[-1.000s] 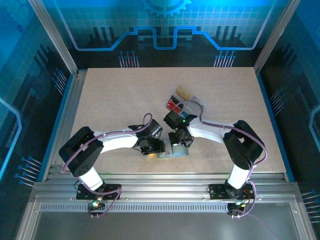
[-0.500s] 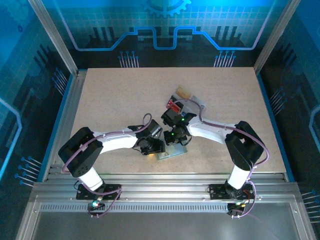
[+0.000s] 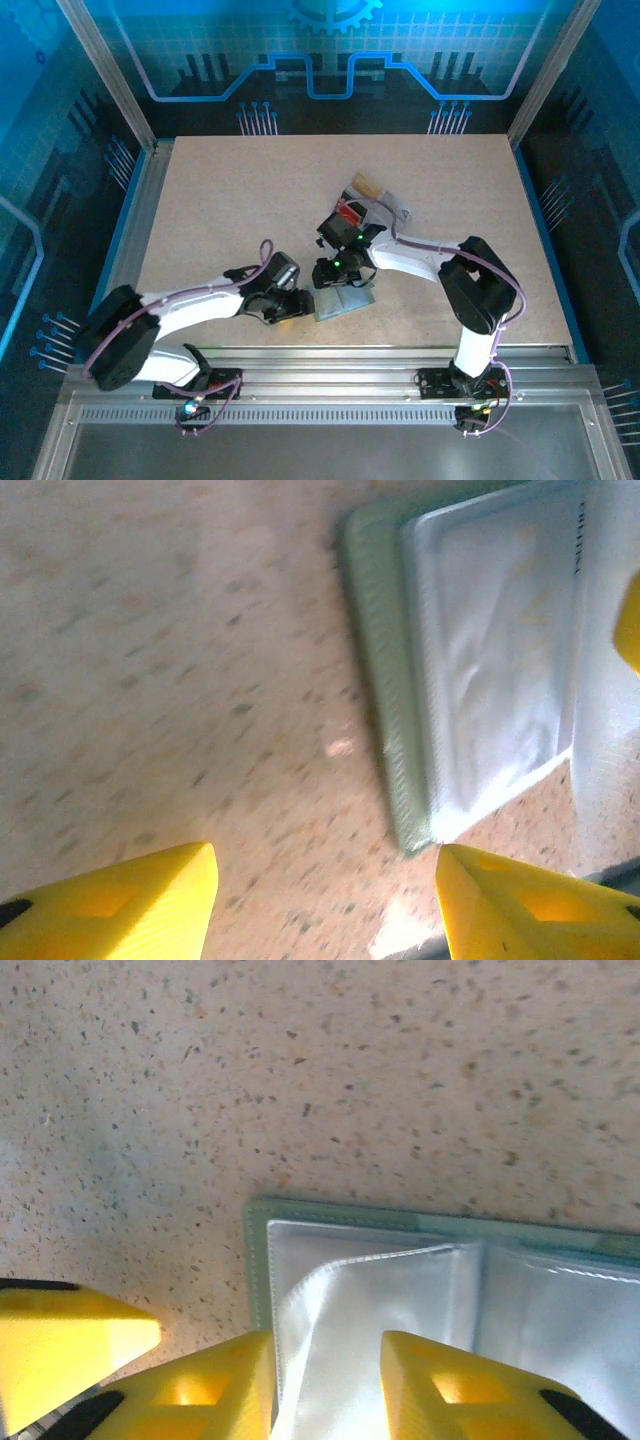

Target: Put the credit cards into the card holder

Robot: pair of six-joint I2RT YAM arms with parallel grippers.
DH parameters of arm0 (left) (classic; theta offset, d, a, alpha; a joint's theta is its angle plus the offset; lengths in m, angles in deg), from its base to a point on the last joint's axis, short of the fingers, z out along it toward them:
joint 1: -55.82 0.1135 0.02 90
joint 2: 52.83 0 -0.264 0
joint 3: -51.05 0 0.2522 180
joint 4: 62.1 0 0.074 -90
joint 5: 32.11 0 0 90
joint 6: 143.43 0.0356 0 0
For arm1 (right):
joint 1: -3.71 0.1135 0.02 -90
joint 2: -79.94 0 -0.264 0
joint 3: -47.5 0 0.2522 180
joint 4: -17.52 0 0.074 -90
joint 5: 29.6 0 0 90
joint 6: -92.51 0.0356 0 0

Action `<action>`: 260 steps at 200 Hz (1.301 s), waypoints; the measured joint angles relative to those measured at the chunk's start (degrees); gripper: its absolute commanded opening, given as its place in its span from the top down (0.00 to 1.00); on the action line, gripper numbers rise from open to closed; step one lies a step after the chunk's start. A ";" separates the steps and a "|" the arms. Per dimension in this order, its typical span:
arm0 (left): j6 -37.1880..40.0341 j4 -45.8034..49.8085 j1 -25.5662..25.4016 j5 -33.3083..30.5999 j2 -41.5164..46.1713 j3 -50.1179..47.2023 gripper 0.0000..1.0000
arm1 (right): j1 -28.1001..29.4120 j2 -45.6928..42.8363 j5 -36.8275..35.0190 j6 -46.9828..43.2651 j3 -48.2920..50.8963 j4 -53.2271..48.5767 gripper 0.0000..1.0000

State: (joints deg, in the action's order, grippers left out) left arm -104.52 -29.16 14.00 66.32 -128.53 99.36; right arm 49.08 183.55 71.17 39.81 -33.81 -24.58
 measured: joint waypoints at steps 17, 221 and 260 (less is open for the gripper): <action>0.02 3.39 2.03 -0.15 6.71 -1.75 0.36 | 1.18 1.57 0.90 0.66 -0.85 1.42 0.61; 11.30 8.44 10.67 5.42 -32.24 50.16 0.15 | -21.59 -1.38 -39.36 -17.79 -20.87 -21.22 0.17; 12.31 10.40 10.67 5.64 -41.86 62.42 0.14 | -21.88 3.93 -39.71 -20.15 -24.98 -20.92 0.21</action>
State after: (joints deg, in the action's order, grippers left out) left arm -92.21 -18.75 24.67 71.95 -170.39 161.78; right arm 27.20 187.48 31.45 19.65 -58.79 -45.50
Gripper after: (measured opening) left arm 0.856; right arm 0.798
